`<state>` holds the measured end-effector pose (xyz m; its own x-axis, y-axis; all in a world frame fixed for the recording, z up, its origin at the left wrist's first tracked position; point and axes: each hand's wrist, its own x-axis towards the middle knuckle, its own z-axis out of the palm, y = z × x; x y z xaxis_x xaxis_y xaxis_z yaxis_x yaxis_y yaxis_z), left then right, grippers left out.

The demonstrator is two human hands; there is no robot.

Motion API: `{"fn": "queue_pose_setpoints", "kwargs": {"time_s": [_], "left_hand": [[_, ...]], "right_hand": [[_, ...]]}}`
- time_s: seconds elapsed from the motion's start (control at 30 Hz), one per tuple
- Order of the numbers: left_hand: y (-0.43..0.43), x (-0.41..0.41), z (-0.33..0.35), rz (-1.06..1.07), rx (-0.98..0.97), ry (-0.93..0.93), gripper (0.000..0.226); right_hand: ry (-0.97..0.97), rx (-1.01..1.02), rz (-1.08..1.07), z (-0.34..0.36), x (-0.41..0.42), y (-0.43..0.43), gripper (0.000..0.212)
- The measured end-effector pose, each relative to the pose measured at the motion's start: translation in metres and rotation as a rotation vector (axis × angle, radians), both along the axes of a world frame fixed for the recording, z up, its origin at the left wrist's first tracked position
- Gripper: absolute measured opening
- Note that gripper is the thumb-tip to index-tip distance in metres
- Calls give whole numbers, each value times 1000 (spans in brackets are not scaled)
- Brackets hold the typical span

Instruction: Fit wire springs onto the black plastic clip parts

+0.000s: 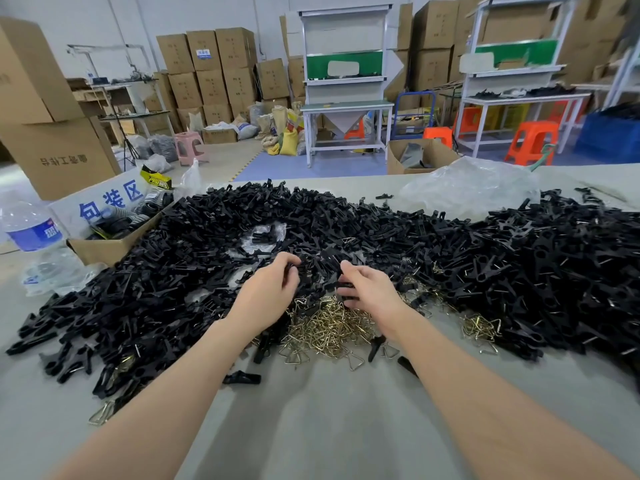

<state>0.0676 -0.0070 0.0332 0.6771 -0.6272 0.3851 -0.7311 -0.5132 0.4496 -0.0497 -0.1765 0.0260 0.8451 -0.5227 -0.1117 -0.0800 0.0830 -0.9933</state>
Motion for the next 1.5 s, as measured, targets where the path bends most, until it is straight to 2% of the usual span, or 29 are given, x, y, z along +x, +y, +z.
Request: {"fn": "queue_pose_setpoints", "kwargs": {"time_s": [0.13, 0.23, 0.3, 0.4, 0.5, 0.6, 0.67, 0.73, 0.8, 0.83, 0.97, 1.1, 1.17, 1.2, 1.3, 1.37, 1.43, 1.5], "left_hand": [[-12, -10, 0, -135, -49, 252, 18], [-17, -17, -3, -186, -36, 276, 18], [-17, -21, -3, -174, -2, 257, 26], [-18, -27, -1, -102, 150, 116, 41], [-23, -34, -2, -63, 232, -15, 31], [-26, -39, -1, -78, 210, -42, 28], [-27, -41, 3, -85, 236, -91, 28], [-27, -41, 8, -77, 312, -258, 27], [-26, -40, 12, -95, 395, -450, 27], [-24, -40, 12, -114, 423, -481, 28], [-11, -33, 5, -126, 356, -312, 29], [-2, -29, 2, -75, 252, -170, 30], [-4, -30, 2, -70, 204, -137, 32], [-7, -31, 2, -70, 174, -117, 32], [-20, -41, 1, -75, 108, -63, 28], [-26, -50, -3, -84, 95, -66, 22], [-27, -57, -7, -94, 82, -72, 28], [-26, -61, -13, -97, 49, -29, 32]], "right_hand": [[-13, 170, 19, -2, 2, 5, 23], [-44, 208, 41, -5, 0, 6, 31], [-64, 242, 43, -6, -3, 6, 27], [-78, 253, 36, -7, -4, 8, 23], [-82, 251, 5, -5, -4, 11, 18], [-115, 279, -11, -5, -5, 12, 28], [-126, 292, -15, -6, -5, 12, 27], [-142, 325, -69, -5, -5, 14, 27], [-165, 421, -209, -3, -5, 11, 25], [-171, 476, -276, -2, -6, 7, 24], [-163, 546, -373, 2, -18, -18, 28], [-333, 643, -407, 16, -30, -50, 65], [-299, 580, -264, 24, -30, -55, 72], [-220, 461, -168, 27, -28, -50, 69], [13, 24, 92, 23, -20, -20, 47], [-3, -124, 199, 11, -15, 0, 23], [-71, -177, 178, -2, -14, 10, 19], [-145, -95, 105, -12, -16, 10, 19]]}}
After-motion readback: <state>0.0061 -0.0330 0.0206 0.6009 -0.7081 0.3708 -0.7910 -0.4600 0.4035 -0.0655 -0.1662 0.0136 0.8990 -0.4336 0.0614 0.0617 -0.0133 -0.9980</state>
